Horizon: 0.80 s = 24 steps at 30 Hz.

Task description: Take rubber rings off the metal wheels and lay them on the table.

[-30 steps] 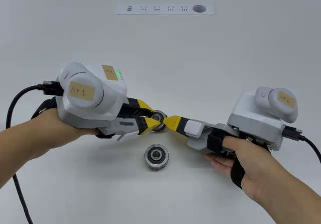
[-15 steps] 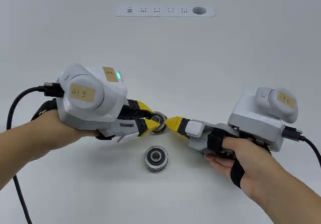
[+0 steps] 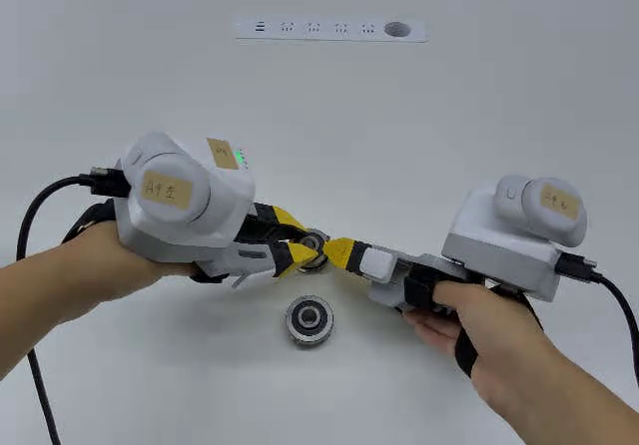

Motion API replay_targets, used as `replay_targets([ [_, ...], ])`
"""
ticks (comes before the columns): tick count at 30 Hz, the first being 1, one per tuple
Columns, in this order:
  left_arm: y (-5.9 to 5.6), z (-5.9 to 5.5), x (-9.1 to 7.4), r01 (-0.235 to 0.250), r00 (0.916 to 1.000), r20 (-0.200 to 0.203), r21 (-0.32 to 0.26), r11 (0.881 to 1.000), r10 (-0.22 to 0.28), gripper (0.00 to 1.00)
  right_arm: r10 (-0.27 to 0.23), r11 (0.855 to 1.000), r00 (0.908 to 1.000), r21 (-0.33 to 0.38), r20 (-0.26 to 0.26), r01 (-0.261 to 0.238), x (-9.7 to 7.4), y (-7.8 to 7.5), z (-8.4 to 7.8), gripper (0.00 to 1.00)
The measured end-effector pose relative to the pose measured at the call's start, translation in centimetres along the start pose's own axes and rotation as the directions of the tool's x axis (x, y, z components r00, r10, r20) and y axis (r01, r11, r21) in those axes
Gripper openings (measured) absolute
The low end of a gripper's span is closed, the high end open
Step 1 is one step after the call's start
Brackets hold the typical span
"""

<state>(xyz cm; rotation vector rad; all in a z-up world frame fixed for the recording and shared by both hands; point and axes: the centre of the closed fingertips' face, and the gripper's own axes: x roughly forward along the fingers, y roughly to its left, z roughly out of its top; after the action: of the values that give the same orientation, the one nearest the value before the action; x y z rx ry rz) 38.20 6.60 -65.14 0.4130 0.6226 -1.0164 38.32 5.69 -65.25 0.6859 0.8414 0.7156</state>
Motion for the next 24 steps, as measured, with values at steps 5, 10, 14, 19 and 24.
replay_targets([
  [5, 0.00, 0.01, -0.01, -0.001, 1.0000, 0.000, 0.001, 1.000, 0.001, 0.13, -0.004, 1.000, 0.9999, -0.026, -0.010, 0.003, 0.20, -0.12, -0.05, 0.01],
  [10, 0.00, 0.03, -0.02, -0.004, 1.0000, 0.000, 0.000, 1.000, 0.004, 0.13, -0.007, 0.998, 0.9999, -0.061, -0.011, 0.006, 0.25, -0.06, -0.06, 0.01],
  [14, 0.03, 0.02, -0.02, -0.004, 1.0000, -0.001, 0.002, 1.000, 0.004, 0.13, -0.006, 0.998, 0.9999, -0.067, -0.010, 0.006, 0.19, 0.01, -0.08, 0.01],
  [19, 0.02, 0.02, -0.02, -0.004, 1.0000, 0.000, 0.002, 1.000, 0.004, 0.13, -0.003, 0.997, 1.0000, -0.078, -0.007, 0.002, 0.32, 0.30, -0.09, 0.01],
  [24, 0.05, -0.03, -0.04, -0.005, 1.0000, 0.003, -0.001, 1.000, 0.005, 0.13, 0.007, 0.997, 0.9998, -0.081, -0.016, -0.008, 0.52, 0.71, -0.08, 0.01],
])
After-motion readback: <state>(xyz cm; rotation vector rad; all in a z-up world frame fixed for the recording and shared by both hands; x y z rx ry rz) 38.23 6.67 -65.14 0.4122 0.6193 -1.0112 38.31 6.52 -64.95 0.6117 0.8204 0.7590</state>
